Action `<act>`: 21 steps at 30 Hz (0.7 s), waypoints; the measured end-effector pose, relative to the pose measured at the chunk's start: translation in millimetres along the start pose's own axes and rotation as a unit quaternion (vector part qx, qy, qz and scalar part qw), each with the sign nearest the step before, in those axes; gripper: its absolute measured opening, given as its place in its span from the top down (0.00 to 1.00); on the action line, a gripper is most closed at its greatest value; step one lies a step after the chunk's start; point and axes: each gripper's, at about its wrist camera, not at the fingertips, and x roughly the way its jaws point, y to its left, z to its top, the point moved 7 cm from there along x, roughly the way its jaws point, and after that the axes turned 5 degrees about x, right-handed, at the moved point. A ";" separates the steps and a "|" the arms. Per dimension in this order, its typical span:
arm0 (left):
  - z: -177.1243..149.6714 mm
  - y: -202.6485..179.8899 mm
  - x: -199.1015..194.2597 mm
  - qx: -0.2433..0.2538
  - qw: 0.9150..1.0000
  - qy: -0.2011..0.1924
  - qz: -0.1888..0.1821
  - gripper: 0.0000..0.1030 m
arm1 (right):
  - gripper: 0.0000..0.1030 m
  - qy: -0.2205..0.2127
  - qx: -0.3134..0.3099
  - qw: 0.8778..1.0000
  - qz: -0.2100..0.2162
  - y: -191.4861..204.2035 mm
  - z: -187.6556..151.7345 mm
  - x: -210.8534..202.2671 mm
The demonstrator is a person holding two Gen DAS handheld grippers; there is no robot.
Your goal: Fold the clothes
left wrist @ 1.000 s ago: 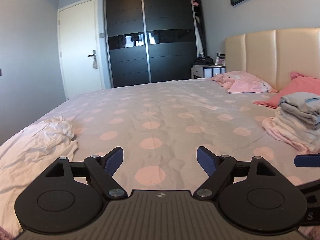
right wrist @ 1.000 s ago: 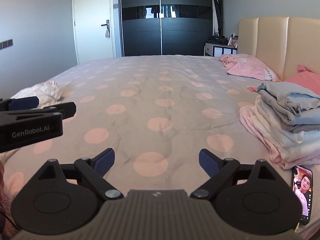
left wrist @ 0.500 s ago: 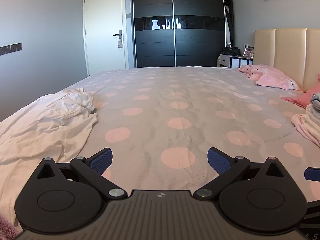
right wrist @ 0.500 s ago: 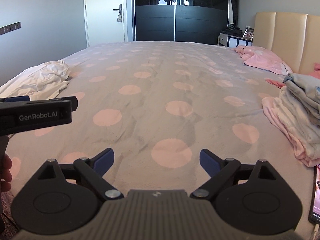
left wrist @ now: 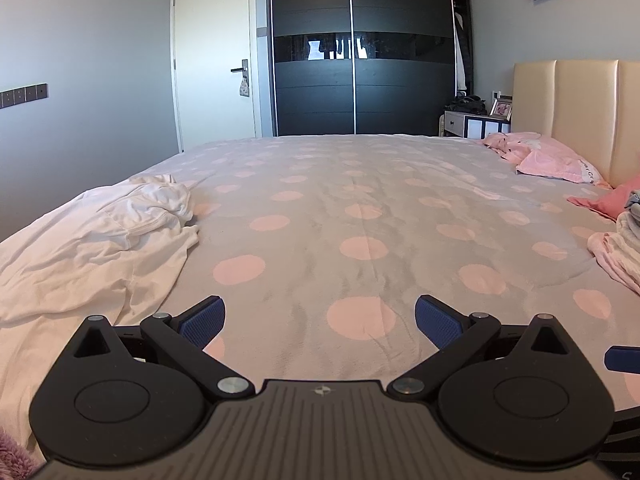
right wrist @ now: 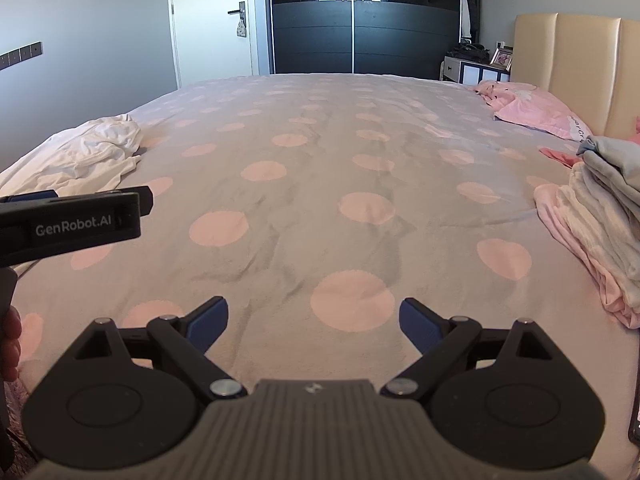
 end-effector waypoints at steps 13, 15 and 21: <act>1.2 -3.3 -3.9 0.016 1.000 -0.009 0.019 0.00 | 0.09 0.000 0.006 1.000 0.004 -1.1 -0.5 -2.1; 1.1 -2.1 -4.4 0.014 1.000 -0.011 0.017 0.00 | 0.09 -0.001 0.006 1.000 0.005 -0.8 -0.1 -2.8; 1.1 -5.7 -3.4 0.024 1.000 -0.010 0.009 0.00 | 0.09 -0.003 0.004 1.000 0.005 1.6 -0.7 -3.9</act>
